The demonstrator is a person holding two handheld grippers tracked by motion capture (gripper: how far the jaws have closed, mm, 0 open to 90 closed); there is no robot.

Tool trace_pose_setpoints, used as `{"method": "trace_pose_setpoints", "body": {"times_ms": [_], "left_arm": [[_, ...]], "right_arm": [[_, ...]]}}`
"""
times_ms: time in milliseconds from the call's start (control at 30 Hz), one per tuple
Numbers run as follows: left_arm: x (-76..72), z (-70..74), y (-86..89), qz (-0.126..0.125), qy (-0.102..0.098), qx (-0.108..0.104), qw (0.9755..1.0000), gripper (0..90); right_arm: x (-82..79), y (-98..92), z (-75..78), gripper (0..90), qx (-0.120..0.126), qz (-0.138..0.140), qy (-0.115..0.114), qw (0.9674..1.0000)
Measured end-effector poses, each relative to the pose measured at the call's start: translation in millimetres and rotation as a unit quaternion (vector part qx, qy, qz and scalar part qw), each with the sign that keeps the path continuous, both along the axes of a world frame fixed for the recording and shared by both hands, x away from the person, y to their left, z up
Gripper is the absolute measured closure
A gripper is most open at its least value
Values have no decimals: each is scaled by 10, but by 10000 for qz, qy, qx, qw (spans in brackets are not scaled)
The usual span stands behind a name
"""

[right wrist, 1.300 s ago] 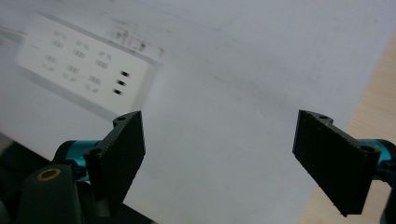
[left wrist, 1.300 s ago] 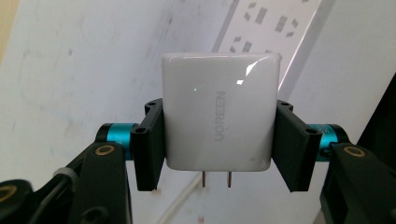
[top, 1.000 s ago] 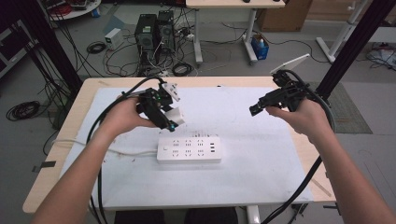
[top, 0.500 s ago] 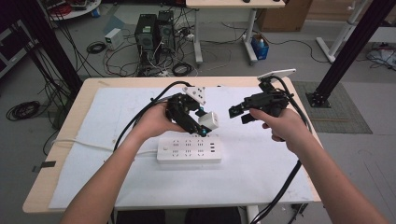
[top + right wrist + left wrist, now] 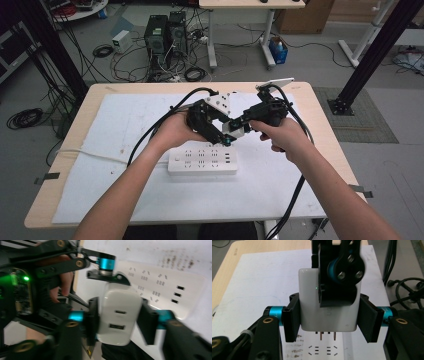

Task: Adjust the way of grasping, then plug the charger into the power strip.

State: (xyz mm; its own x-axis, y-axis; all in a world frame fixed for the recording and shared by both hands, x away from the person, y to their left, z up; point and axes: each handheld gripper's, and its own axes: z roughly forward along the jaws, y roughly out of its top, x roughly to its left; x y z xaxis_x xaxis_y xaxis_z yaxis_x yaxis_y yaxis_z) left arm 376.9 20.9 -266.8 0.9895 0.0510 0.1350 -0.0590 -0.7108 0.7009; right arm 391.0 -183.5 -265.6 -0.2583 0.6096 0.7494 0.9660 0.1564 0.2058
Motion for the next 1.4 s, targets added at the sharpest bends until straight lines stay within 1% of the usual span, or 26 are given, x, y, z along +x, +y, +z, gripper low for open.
{"method": "trace_pose_setpoints", "body": {"times_ms": [133,167,300,333,367,400,467,533,600,633,667,700,733,767,800,867,1000,1033,1067,1167,1233,1267,1300,1333,1367,1400], "left_arm": [[-13,17,-5,186,-170,102,9996,389],[-11,20,0,294,-222,215,9991,310],[-30,35,118,507,-310,539,9968,250],[-30,42,257,768,-306,980,9917,247],[-30,42,257,768,-306,980,9917,247],[-22,40,427,1059,-206,1417,9840,246],[-9,36,612,1363,-71,1824,9737,246],[7,21,798,1715,163,2190,9604,246],[20,13,984,2040,346,2525,9452,246],[28,5,1073,2185,505,2639,9381,246],[34,4,1136,2268,562,2739,9329,246],[34,4,1136,2268,562,2739,9329,247],[34,4,1136,2268,562,2739,9329,247],[56,1,1357,2648,867,2981,9130,246],[60,7,1428,2740,873,3046,9080,247],[60,17,1528,2905,857,3024,9038,246],[34,22,1614,2955,894,2951,9042,246],[34,22,1614,2955,894,2951,9042,246],[2,1,1655,2942,935,2932,9048,246],[-13,0,1673,3006,927,2922,9031,246],[-33,6,1673,2970,901,2906,9051,246],[-48,5,1666,2970,872,2884,9061,246],[-48,5,1666,2970,872,2884,9061,246],[-70,9,1651,2895,762,2918,9084,246],[-82,7,1644,2875,714,2919,9094,246],[-92,3,1638,2885,716,2908,9094,246]], "right_arm": [[27,-34,-38,623,200,-55,80,9998],[29,-47,-31,623,177,-83,-6,9998],[52,-127,21,624,124,-155,-219,9996],[61,-170,103,623,-286,-133,-526,9981],[66,-168,154,623,-662,-44,-714,9952],[69,-155,203,623,-1018,83,-901,9907],[68,-103,306,623,-1782,381,-1284,9748],[56,-25,394,623,-2586,643,-1701,9487],[50,51,441,623,-3125,977,-1953,9245],[54,77,451,623,-3255,1158,-2038,9161],[58,95,466,623,-3323,1289,-2066,9112],[58,95,466,623,-3323,1289,-2066,9112],[59,112,474,623,-3362,1426,-2121,9065],[73,150,486,623,-3506,1862,-2284,8890],[81,164,483,623,-3564,1985,-2302,8835],[88,198,479,623,-3666,2254,-2367,8711],[73,241,470,623,-3549,2591,-2445,8644],[63,265,463,623,-3531,2727,-2519,8588],[45,347,432,623,-3512,3003,-2575,8487],[49,501,346,623,-3505,3424,-2639,8308],[57,635,249,623,-3567,3663,-2695,8161],[60,705,195,623,-3596,3836,-2721,8059],[60,705,195,623,-3596,3836,-2721,8059],[69,842,70,623,-3617,4117,-2847,7865],[64,915,5,623,-3629,4174,-2843,7831],[76,980,-62,623,-3626,4317,-2830,7759]]}}
